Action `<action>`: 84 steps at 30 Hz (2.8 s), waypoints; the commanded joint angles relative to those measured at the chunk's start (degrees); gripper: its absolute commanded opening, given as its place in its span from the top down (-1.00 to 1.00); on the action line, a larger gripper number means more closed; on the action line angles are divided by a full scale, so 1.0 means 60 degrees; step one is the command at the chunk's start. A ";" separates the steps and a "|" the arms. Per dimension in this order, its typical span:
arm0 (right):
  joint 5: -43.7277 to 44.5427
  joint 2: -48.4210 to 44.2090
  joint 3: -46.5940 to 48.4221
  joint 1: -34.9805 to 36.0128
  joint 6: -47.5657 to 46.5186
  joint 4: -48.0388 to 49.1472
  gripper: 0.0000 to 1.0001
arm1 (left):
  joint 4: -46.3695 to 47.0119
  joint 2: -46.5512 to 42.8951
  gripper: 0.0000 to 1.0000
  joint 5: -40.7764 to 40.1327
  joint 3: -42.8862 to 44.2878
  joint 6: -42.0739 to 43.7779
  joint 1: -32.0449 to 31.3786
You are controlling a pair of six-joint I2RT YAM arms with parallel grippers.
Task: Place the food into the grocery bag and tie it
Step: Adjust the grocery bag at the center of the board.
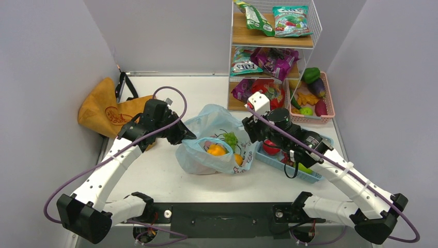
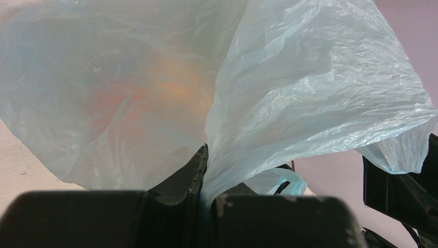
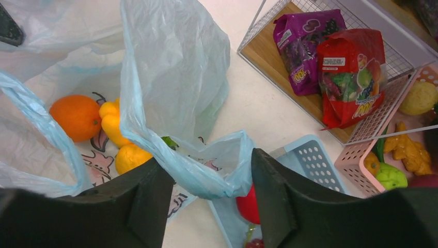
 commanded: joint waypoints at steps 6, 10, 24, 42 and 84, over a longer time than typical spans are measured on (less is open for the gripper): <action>-0.0009 -0.0479 -0.0016 0.0237 -0.0156 0.0409 0.59 | 0.0357 -0.0130 1.00 -0.0163 -0.0035 -0.0053 0.0061; -0.0247 -0.0589 0.0192 0.0346 0.0034 0.0167 0.79 | 0.0350 -0.0190 1.00 -0.0208 -0.0001 -0.0066 0.0086; -0.1388 -0.0337 0.1994 0.1295 0.2754 -0.1066 1.00 | -0.1024 0.1419 1.00 0.0339 0.2660 0.1389 0.0649; -0.1518 0.1284 0.2501 0.1549 0.3434 -0.2112 1.00 | -0.3744 0.2096 -0.11 -0.0701 0.5476 0.2507 0.0484; -0.1920 0.1772 0.2908 0.1562 0.3729 -0.1753 1.00 | -0.0078 0.1446 -0.57 0.0392 0.3390 -0.0237 -0.0671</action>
